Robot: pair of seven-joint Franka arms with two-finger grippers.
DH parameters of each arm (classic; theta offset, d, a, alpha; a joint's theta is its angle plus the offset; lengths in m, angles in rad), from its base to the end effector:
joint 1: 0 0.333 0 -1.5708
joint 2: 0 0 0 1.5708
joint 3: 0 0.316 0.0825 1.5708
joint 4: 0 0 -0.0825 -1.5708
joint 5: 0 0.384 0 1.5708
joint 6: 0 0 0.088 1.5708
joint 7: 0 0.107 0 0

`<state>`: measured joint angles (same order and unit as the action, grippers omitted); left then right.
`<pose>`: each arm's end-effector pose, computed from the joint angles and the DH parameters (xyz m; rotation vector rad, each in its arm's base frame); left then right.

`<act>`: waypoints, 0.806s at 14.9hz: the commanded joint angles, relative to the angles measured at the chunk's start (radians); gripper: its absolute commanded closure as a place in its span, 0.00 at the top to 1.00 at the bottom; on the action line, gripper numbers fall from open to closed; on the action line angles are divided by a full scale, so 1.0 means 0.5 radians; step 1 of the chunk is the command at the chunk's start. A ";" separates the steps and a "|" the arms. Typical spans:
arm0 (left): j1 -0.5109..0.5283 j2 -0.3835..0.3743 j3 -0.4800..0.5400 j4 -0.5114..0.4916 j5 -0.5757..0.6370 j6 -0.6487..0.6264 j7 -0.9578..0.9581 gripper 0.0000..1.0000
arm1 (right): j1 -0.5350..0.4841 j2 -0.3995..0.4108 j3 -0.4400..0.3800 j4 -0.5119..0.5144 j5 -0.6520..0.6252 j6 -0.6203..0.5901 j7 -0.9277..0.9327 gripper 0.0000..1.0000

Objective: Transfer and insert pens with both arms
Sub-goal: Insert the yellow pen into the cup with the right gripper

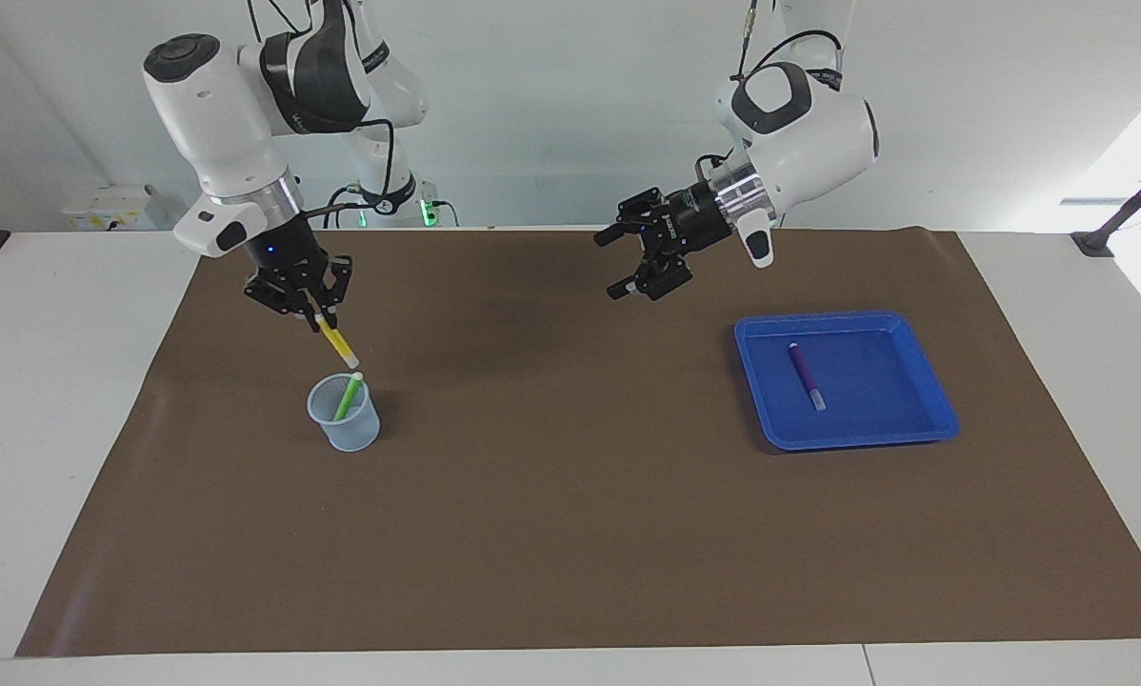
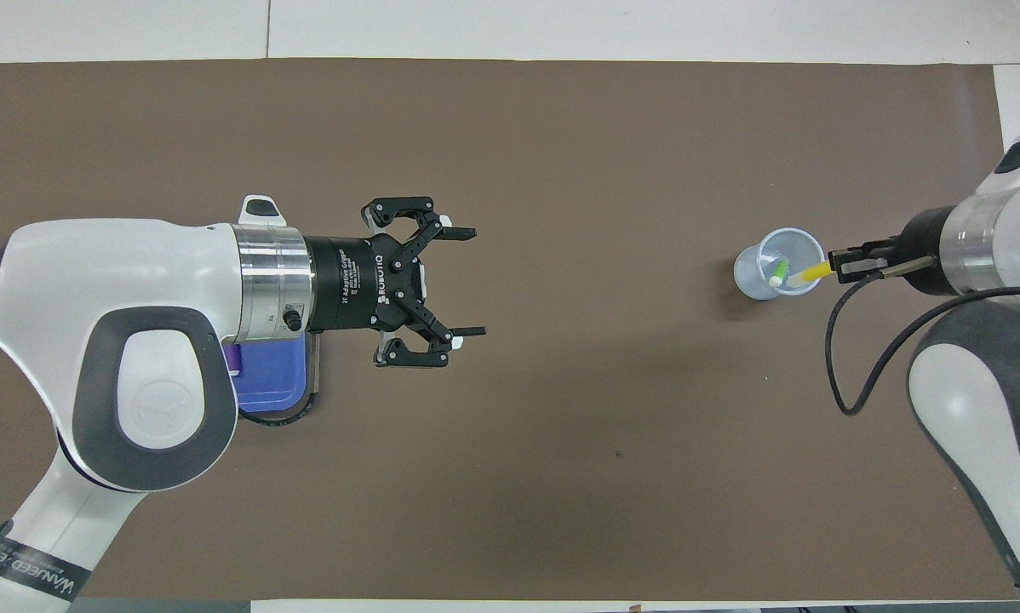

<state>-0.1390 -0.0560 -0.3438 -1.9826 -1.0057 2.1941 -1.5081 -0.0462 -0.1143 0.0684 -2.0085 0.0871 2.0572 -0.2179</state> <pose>0.4919 -0.2956 0.5297 1.7019 1.6390 -0.7486 0.5403 0.0179 0.5212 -3.0583 -0.3159 -0.2606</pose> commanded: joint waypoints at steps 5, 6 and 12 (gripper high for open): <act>0.146 -0.032 0.010 -0.005 0.912 -0.093 0.104 1.00 | -0.012 0.044 -0.085 -0.251 -0.042 0.371 -0.141 0.00; 0.192 -0.035 0.010 -0.011 0.986 -0.145 0.226 1.00 | -0.012 0.057 -0.085 -0.254 -0.042 0.392 -0.141 0.00; 0.554 -0.057 0.016 -0.042 1.069 -0.357 1.092 1.00 | -0.012 0.109 -0.085 -0.287 -0.042 0.408 -0.138 0.06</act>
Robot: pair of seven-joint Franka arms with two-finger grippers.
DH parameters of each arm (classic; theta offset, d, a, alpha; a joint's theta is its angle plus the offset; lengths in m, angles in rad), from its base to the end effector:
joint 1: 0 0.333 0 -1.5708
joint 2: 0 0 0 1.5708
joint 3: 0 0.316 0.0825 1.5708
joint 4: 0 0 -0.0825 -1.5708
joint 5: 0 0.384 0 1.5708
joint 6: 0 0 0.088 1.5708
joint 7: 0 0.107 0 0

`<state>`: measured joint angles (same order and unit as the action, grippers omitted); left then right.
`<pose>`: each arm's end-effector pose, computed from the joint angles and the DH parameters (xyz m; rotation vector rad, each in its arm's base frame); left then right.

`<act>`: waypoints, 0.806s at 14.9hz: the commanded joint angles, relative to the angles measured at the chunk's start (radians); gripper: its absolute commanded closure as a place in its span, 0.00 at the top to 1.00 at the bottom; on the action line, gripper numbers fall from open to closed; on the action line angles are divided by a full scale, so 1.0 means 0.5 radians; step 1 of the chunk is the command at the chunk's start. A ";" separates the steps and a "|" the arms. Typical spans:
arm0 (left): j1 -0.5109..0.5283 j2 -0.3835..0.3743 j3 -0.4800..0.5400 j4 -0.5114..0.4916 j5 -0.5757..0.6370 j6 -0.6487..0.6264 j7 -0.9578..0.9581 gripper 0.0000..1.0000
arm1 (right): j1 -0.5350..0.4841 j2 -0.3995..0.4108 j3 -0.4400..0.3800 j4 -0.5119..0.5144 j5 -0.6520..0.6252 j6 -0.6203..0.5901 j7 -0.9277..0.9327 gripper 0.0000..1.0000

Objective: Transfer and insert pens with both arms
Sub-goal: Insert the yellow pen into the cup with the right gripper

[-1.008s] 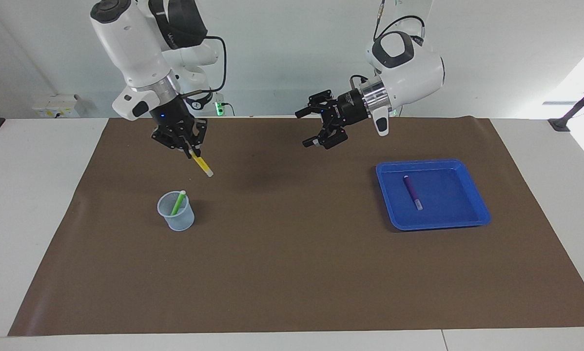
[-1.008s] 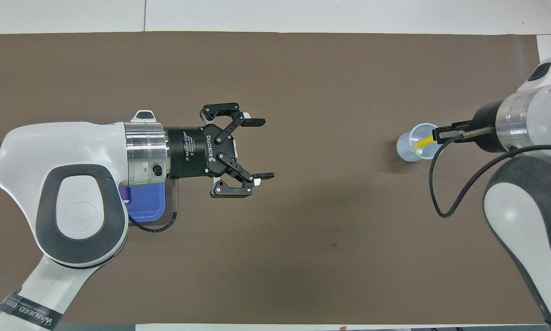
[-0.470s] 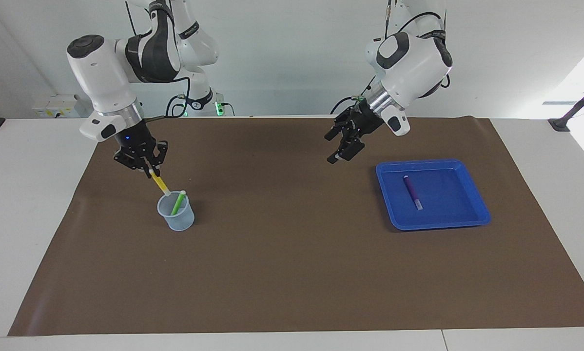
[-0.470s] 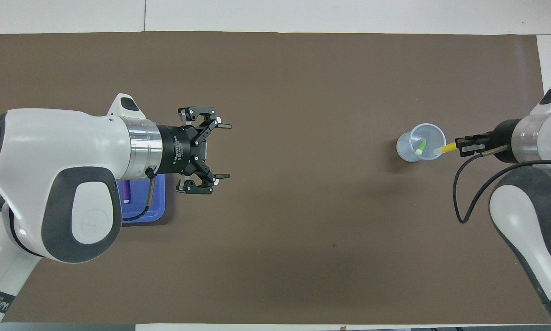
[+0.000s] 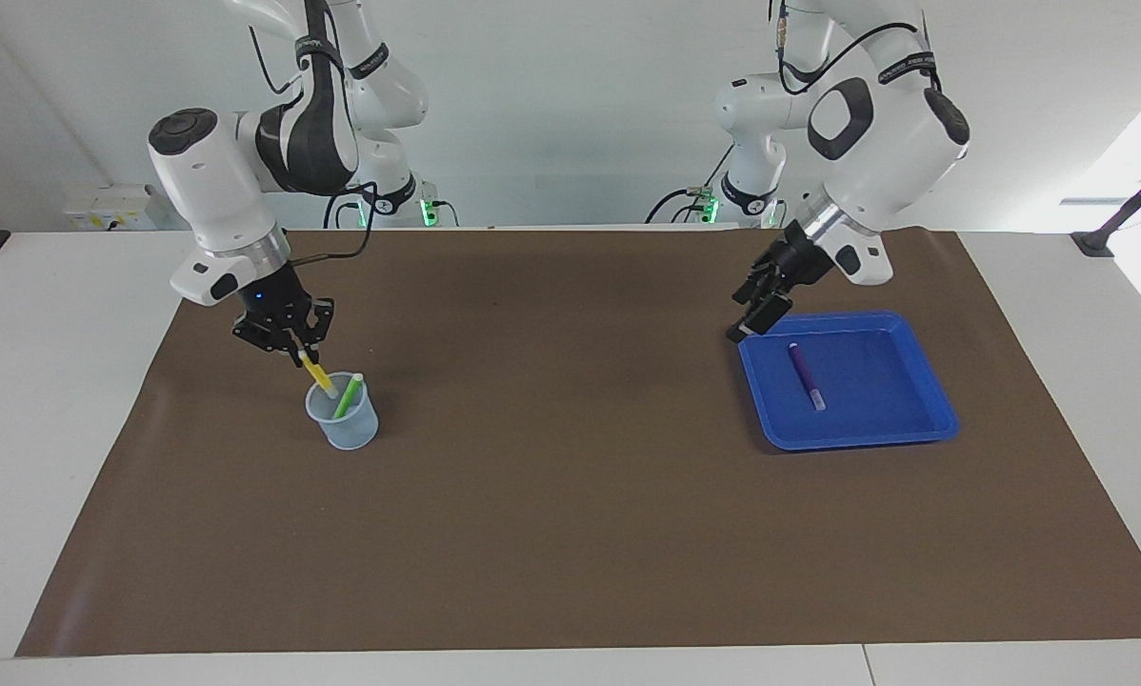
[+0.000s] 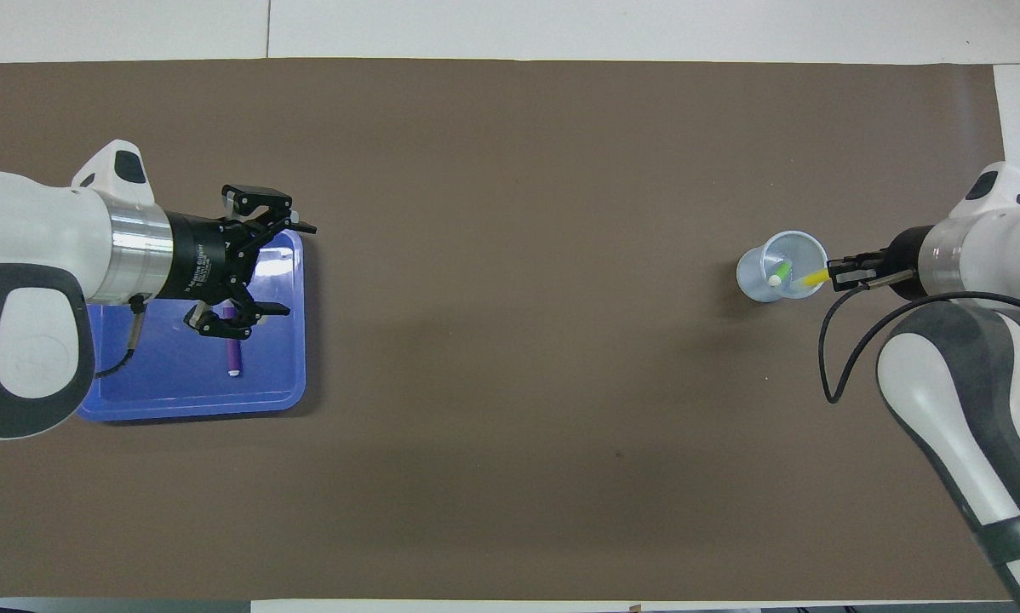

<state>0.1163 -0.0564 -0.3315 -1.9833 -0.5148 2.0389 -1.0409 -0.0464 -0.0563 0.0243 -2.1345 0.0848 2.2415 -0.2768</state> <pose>0.5364 -0.1483 0.5046 2.3470 1.3374 -0.2452 0.5445 -0.0094 0.4475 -3.0695 -0.3196 -0.2656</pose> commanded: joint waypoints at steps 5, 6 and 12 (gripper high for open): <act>0.316 -0.050 -0.009 -0.214 0.348 -0.053 0.831 1.00 | -0.012 0.005 0.003 -0.020 -0.035 0.039 0.038 0.98; 0.374 -0.041 -0.009 -0.261 0.349 -0.019 1.000 1.00 | -0.015 0.011 0.000 -0.011 -0.035 0.042 0.041 1.00; 0.439 0.119 -0.012 -0.353 0.728 0.263 1.548 1.00 | -0.015 0.042 -0.015 0.176 -0.035 -0.028 0.078 1.00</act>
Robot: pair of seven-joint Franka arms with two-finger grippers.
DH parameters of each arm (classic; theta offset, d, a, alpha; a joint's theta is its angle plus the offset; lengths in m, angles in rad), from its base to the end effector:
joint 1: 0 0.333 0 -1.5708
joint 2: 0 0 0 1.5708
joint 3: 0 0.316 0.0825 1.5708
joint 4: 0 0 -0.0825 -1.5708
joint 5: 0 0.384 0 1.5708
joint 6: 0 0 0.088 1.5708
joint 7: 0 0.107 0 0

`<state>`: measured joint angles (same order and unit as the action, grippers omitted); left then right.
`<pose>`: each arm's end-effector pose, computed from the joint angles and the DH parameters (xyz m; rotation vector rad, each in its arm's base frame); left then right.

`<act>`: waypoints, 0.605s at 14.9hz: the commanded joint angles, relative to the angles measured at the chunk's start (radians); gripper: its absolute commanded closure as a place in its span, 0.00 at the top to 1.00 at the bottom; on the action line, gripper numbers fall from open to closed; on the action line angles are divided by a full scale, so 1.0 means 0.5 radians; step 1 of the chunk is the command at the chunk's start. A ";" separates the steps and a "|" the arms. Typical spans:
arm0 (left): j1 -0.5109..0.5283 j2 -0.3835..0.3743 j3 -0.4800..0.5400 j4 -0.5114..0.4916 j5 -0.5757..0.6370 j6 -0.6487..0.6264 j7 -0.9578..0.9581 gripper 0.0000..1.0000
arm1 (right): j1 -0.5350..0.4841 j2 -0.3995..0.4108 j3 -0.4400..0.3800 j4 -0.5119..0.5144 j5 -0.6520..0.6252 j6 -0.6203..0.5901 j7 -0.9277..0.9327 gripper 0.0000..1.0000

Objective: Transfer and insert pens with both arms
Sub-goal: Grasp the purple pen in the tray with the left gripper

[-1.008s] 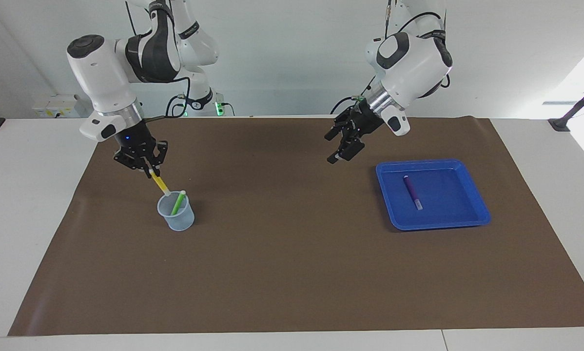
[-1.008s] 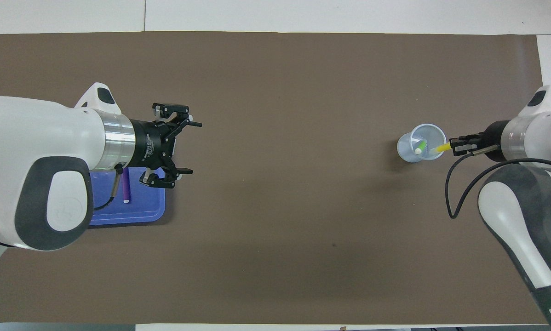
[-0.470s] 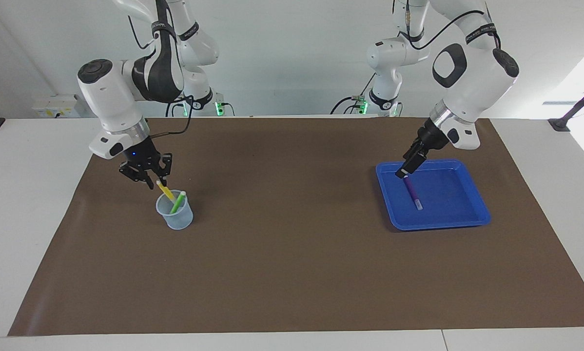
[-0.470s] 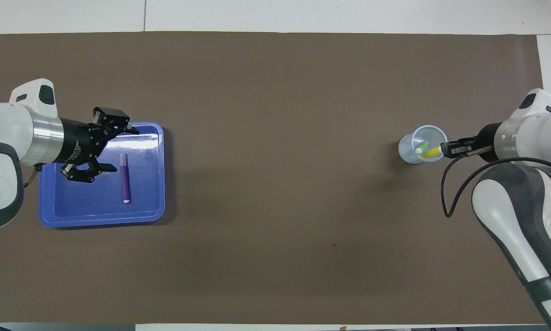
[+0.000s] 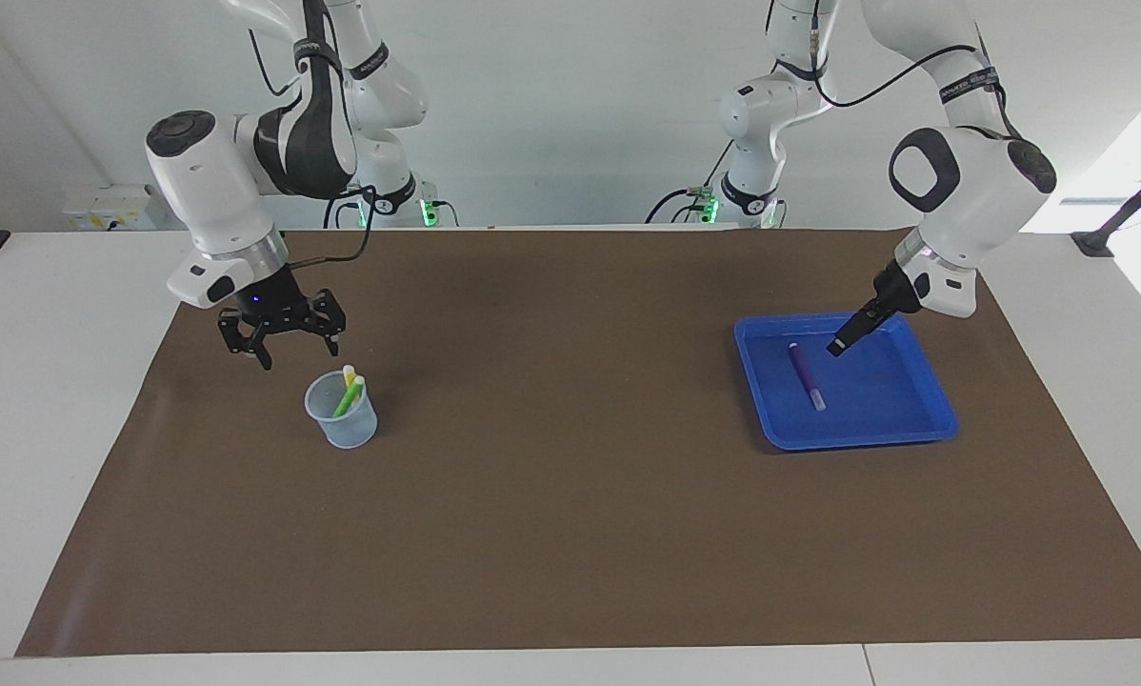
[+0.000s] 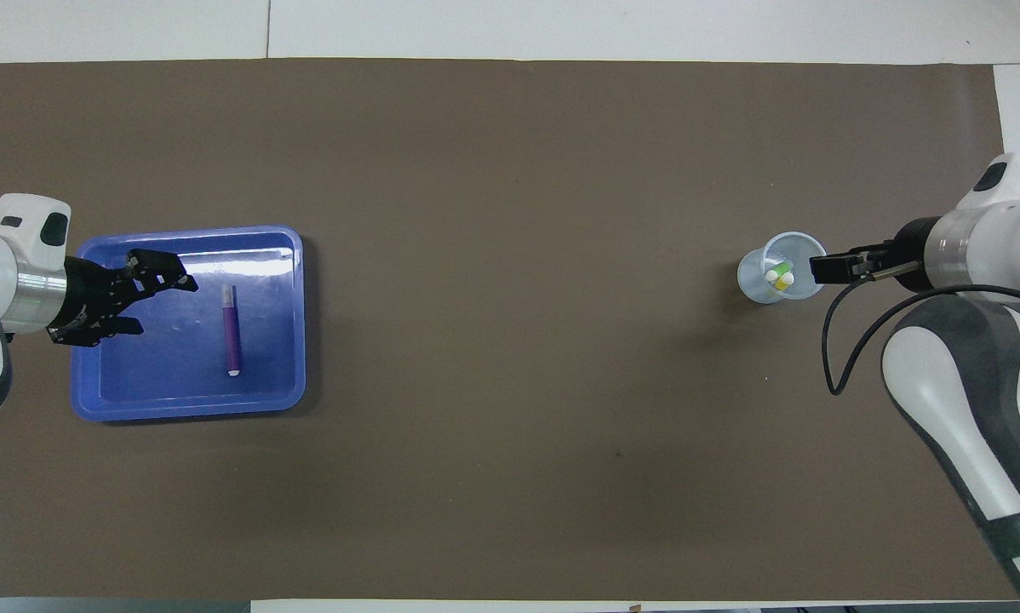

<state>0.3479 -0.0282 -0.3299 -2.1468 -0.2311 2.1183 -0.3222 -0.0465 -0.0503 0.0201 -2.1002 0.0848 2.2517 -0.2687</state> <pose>0.5332 -0.0015 0.4147 2.8774 0.6755 -0.0440 0.5529 -0.0121 0.4618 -3.0702 -0.3013 -0.3248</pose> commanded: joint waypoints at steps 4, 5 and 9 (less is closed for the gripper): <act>-0.140 0.185 -0.018 -0.026 0.471 0.190 0.132 1.00 | -0.014 0.024 -0.037 0.346 -0.062 -0.379 0.242 1.00; -0.153 0.216 -0.018 -0.026 0.474 0.230 0.129 1.00 | -0.014 0.021 -0.034 0.423 -0.111 -0.474 0.310 1.00; -0.153 0.348 -0.018 -0.020 0.533 0.341 0.163 0.99 | -0.011 0.024 -0.013 0.745 -0.173 -0.922 0.577 1.00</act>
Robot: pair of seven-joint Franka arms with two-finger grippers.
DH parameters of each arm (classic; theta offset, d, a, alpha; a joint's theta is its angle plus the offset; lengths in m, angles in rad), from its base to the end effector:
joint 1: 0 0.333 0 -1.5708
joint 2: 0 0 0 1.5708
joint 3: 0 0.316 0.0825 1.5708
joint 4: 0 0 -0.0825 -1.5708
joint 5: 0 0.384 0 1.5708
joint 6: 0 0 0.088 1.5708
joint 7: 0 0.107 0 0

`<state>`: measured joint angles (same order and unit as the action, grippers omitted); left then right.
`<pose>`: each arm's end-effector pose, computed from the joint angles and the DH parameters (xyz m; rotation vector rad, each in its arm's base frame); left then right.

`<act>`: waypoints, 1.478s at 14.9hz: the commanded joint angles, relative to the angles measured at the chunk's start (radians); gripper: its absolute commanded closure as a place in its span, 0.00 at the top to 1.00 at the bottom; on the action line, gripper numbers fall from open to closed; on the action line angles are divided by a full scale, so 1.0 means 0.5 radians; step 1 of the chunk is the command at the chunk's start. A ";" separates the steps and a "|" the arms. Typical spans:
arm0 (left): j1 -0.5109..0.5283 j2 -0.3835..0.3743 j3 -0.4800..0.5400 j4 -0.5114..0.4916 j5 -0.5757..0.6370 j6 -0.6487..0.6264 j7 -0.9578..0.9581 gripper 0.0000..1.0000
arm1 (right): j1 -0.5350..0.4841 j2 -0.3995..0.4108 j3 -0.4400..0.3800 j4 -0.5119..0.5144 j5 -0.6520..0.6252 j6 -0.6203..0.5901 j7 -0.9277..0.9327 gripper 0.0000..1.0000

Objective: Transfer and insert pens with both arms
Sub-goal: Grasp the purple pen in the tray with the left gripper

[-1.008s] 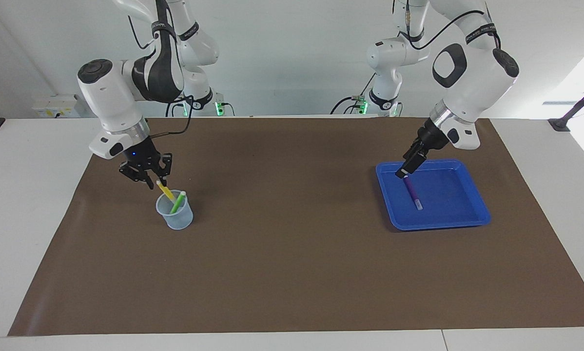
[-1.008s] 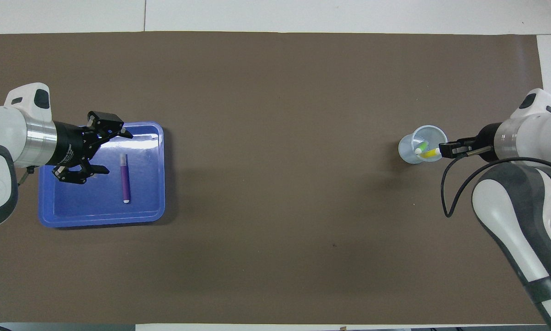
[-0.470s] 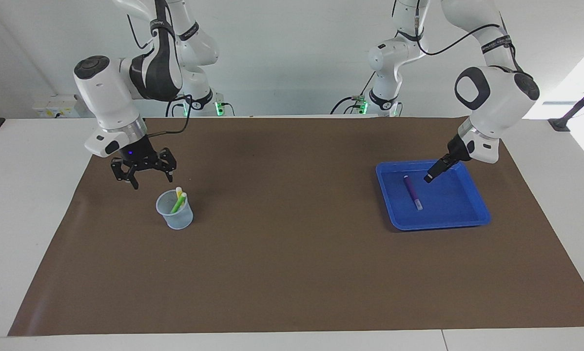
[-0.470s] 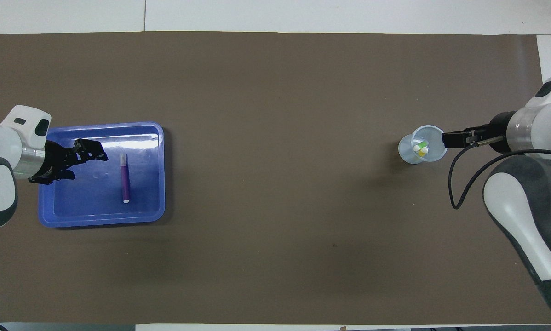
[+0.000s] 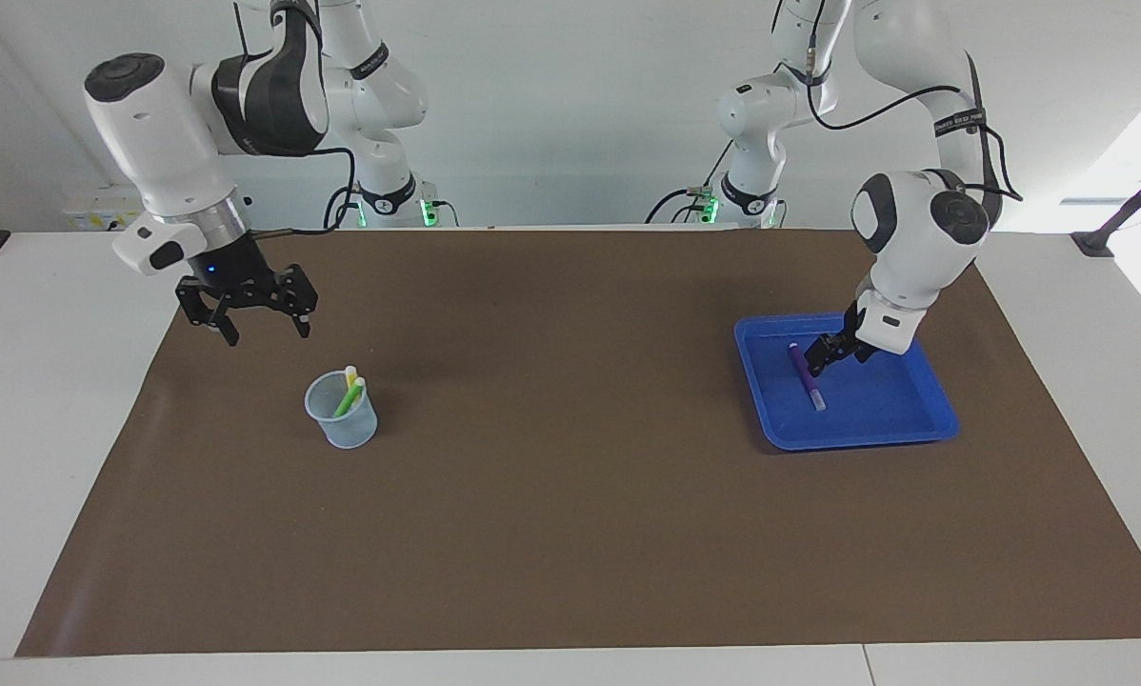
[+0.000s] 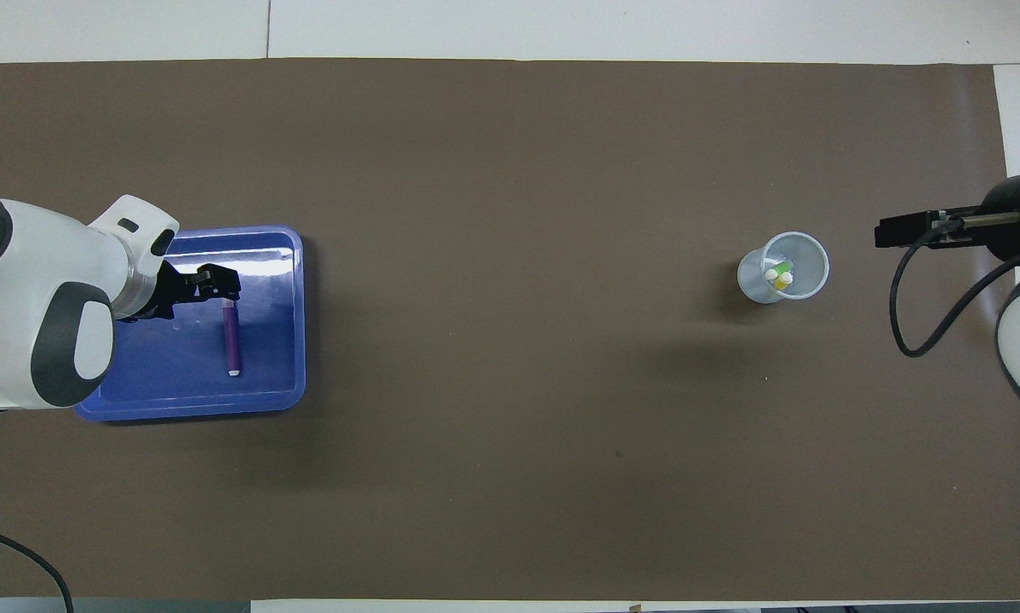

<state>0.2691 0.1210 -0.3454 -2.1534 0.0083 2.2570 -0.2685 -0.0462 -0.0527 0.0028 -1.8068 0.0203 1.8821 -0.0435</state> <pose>0.5508 -0.0400 0.3466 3.0954 0.2934 -0.0248 0.5588 -0.0227 0.5692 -3.1211 0.0076 -0.2012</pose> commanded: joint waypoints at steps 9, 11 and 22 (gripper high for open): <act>-0.047 0.135 0.013 -0.016 0.069 0.011 0.353 0.92 | 0.016 0.072 0.062 0.408 -0.099 -0.494 0.351 1.00; -0.047 0.135 0.013 -0.013 0.069 -0.004 0.368 0.86 | 0.019 0.066 0.071 0.401 -0.099 -0.503 0.381 1.00; -0.023 0.160 0.016 -0.019 0.079 -0.007 0.408 0.00 | 0.040 0.050 0.111 0.374 -0.096 -0.509 0.425 1.00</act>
<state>0.2544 0.2021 -0.3413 -2.1553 0.0239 2.2579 -0.0709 -0.0201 -0.0300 0.0488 -1.6292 -0.0034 1.6461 0.1464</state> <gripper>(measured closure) 0.639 0.000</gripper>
